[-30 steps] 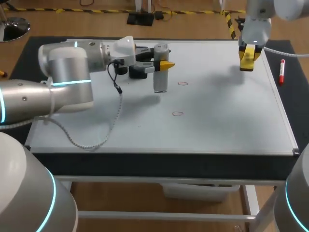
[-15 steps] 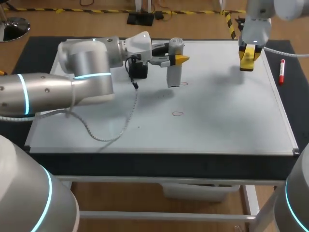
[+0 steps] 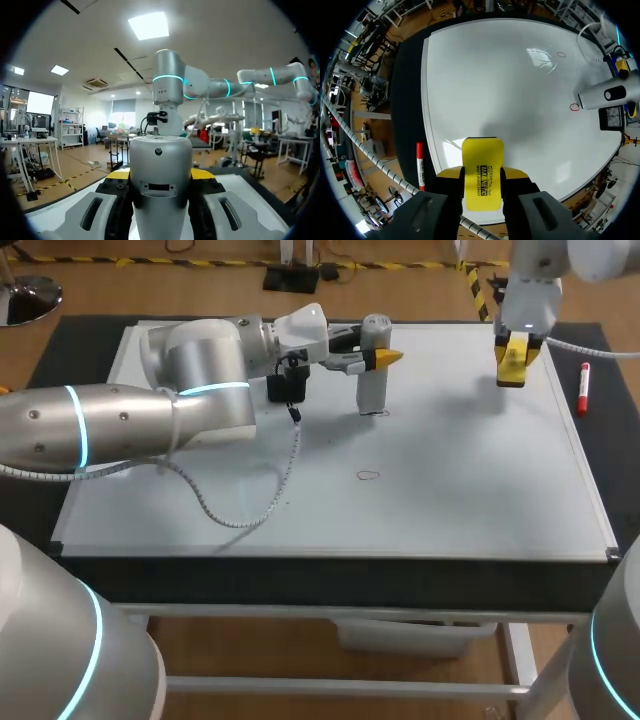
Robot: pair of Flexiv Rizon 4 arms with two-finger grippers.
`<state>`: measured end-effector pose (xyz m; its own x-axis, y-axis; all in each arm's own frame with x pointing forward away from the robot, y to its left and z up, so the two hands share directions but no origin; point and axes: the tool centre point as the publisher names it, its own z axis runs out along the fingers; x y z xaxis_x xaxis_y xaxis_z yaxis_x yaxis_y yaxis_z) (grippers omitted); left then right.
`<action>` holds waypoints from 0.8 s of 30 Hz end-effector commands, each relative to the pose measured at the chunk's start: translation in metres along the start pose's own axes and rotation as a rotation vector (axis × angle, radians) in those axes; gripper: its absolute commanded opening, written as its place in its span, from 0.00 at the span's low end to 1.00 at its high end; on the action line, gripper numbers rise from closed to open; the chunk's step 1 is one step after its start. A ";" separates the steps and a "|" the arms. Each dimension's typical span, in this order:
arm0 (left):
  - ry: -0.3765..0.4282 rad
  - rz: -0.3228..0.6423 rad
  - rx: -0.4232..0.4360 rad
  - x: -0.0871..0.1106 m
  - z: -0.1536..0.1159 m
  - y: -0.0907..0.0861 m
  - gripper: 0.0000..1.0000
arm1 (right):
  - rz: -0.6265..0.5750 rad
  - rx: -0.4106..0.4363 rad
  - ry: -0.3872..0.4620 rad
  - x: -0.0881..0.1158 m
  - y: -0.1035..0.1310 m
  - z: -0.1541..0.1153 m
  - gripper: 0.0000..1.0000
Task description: Pick up the inspection probe, press it on each red-marked spot on the whiteboard one by one, put down the probe, pick up the eraser, and wipe off all the red marks.
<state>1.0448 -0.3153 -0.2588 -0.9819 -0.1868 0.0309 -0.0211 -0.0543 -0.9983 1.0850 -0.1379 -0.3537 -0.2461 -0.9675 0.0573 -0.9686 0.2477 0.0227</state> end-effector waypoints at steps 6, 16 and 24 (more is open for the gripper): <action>0.017 -0.006 0.015 -0.014 0.011 0.011 0.00 | -0.002 -0.001 0.002 0.001 -0.002 -0.001 0.00; 0.024 -0.020 0.027 -0.022 0.015 0.016 0.00 | -0.002 -0.001 0.002 0.001 -0.002 -0.001 0.00; 0.038 -0.029 0.014 -0.021 0.016 0.021 0.00 | -0.002 -0.001 0.002 0.001 -0.002 -0.001 0.00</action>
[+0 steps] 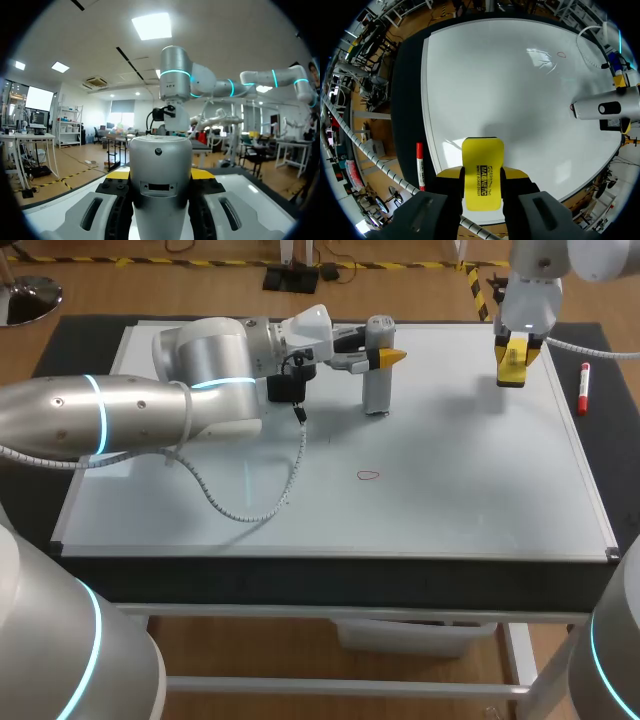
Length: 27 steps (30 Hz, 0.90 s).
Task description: Pick up the inspection probe, press it on each red-marked spot on the whiteboard one by one, put down the probe, pick up the eraser, and wipe off all the red marks.
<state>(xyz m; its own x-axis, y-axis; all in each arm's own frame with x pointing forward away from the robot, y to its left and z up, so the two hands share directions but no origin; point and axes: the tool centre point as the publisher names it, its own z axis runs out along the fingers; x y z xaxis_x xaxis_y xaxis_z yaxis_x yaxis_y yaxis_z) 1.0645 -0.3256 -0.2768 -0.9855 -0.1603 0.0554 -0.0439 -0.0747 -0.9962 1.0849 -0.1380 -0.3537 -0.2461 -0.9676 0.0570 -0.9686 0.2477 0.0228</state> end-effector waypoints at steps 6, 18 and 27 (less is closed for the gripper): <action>0.019 -0.007 -0.008 -0.003 0.002 0.005 0.00 | -0.002 -0.001 0.003 0.000 -0.002 -0.001 0.00; 0.022 -0.010 -0.016 -0.002 0.001 0.007 0.00 | -0.002 -0.001 0.003 0.000 -0.002 -0.001 0.00; 0.019 -0.014 -0.015 -0.001 0.000 0.008 0.00 | -0.002 -0.001 0.003 0.000 -0.002 -0.001 0.00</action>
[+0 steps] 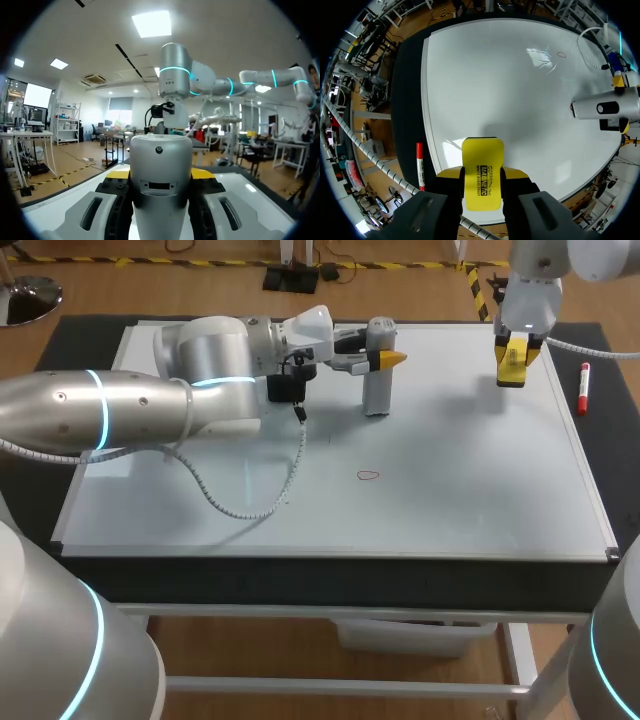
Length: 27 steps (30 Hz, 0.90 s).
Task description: Pick up the inspection probe, press it on each red-marked spot on the whiteboard one by one, put down the probe, pick up the eraser, and wipe off all the red marks.
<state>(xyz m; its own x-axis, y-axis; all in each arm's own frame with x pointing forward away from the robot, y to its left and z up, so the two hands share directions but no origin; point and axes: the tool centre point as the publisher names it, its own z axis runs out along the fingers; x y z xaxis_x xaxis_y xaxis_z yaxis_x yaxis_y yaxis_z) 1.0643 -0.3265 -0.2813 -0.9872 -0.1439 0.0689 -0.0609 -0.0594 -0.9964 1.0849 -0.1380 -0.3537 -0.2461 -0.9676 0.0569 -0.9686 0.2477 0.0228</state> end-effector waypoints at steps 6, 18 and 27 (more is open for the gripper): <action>-0.001 -0.001 -0.005 0.004 -0.004 -0.010 0.00 | -0.002 -0.001 0.003 0.000 -0.002 -0.001 0.00; -0.026 0.048 0.050 0.024 -0.073 -0.045 0.00 | -0.002 -0.001 0.003 0.000 -0.002 -0.001 0.00; -0.081 0.048 0.062 0.044 -0.135 -0.047 0.00 | -0.002 -0.001 0.003 0.000 -0.002 -0.001 0.00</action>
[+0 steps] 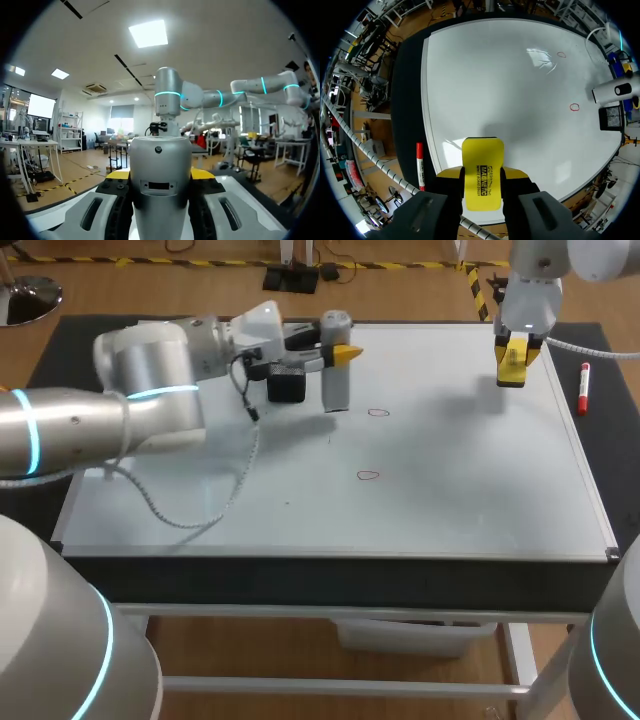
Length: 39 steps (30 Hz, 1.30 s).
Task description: Pick up the inspection probe, press it on each red-marked spot on the whiteboard one by one, put down the probe, pick up the eraser, and wipe off all the red marks.
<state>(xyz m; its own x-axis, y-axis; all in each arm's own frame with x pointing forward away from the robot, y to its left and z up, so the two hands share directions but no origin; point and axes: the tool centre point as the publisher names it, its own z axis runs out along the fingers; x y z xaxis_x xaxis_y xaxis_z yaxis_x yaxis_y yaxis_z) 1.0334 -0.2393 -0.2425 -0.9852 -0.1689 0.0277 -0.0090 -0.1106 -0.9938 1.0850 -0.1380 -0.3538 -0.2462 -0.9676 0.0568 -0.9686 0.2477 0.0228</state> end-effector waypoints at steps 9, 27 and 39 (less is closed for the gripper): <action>-0.083 0.049 -0.037 0.040 -0.096 -0.011 0.00 | -0.002 -0.001 0.003 0.001 -0.002 -0.001 0.00; -0.017 0.055 -0.061 0.034 -0.150 -0.015 0.00 | -0.002 -0.001 0.003 0.001 -0.002 -0.001 0.00; -0.002 0.065 -0.066 0.033 -0.154 -0.016 0.00 | -0.136 0.016 0.020 -0.040 0.026 -0.005 0.00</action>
<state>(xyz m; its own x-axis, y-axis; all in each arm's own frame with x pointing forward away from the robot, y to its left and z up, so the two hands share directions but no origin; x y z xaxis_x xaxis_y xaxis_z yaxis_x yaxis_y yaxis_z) 0.9737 -0.0914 -0.2423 -0.9830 -0.1799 -0.0368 0.0434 -0.0325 -0.9985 1.0783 -0.1080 -0.3541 -0.1236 -0.9912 0.0482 -0.9916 0.1252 0.0321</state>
